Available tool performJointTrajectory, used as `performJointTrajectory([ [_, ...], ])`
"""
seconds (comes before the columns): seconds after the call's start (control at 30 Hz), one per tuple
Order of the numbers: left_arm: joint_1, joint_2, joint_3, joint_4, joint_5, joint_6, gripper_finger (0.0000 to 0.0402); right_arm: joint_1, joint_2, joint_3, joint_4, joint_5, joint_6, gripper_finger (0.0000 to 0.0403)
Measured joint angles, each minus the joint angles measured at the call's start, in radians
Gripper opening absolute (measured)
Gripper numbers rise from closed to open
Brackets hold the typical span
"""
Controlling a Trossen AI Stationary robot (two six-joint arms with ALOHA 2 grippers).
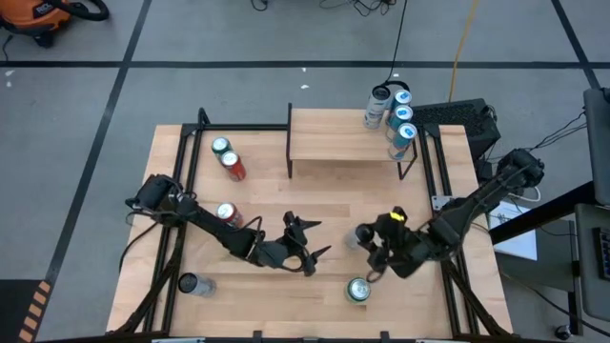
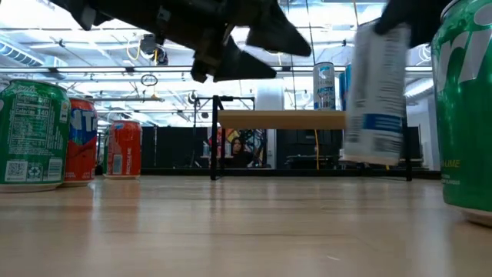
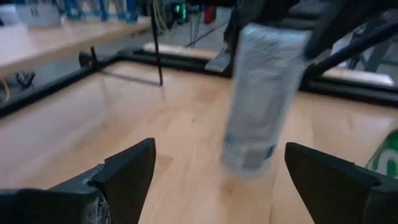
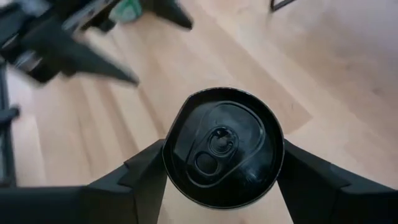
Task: Place canned beverage on shelf
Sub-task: Put the right white blue soda can on the shelf aligned with the other white blue soda can
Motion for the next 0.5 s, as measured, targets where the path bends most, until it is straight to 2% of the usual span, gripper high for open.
performJointTrajectory([
  [0.2,0.023,0.073,0.010,0.149,0.029,0.083,0.0357,-0.107,0.000,0.000,0.064,-0.042,-0.011,0.0248],
  [0.5,0.064,0.198,0.111,0.152,0.072,0.093,0.0357,-0.206,0.059,0.000,0.125,-0.143,-0.006,0.0248],
])
